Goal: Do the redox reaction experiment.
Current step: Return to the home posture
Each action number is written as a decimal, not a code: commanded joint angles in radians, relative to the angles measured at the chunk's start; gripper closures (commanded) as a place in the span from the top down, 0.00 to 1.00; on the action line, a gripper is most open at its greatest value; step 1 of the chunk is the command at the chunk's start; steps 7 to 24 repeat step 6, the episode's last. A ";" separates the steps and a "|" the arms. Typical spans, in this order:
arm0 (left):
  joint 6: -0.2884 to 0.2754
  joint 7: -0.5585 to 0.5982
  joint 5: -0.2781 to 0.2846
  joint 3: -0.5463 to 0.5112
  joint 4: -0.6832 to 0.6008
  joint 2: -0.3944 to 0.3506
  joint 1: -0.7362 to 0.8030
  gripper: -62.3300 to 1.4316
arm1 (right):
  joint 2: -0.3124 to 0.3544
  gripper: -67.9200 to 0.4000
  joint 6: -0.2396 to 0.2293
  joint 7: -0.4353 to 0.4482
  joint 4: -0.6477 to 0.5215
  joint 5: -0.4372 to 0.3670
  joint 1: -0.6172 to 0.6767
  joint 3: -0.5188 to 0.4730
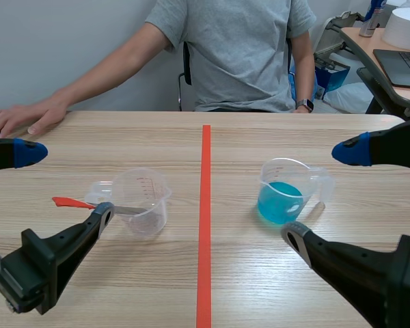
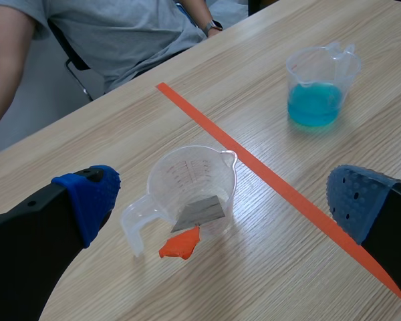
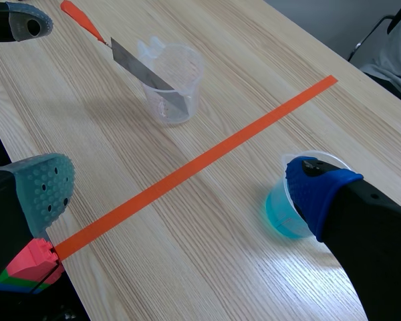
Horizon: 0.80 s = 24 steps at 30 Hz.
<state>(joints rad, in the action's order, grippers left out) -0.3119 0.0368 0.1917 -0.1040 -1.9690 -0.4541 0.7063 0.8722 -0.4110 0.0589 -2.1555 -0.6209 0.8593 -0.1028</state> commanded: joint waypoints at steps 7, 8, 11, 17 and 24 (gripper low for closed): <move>0.002 0.013 0.006 0.003 -0.002 0.007 0.008 1.00 | -0.003 1.00 0.000 0.014 -0.017 -0.012 -0.011 -0.002; 0.002 0.013 0.006 0.003 -0.002 0.007 0.008 1.00 | -0.003 1.00 0.000 0.014 -0.017 -0.012 -0.011 -0.002; 0.002 0.013 0.006 0.003 -0.002 0.007 0.008 1.00 | -0.003 1.00 0.000 0.014 -0.017 -0.012 -0.011 -0.002; 0.002 0.013 0.006 0.003 -0.002 0.007 0.008 1.00 | -0.003 1.00 0.000 0.014 -0.017 -0.012 -0.011 -0.002; 0.002 0.013 0.006 0.003 -0.002 0.007 0.008 1.00 | -0.003 1.00 0.000 0.014 -0.017 -0.012 -0.011 -0.002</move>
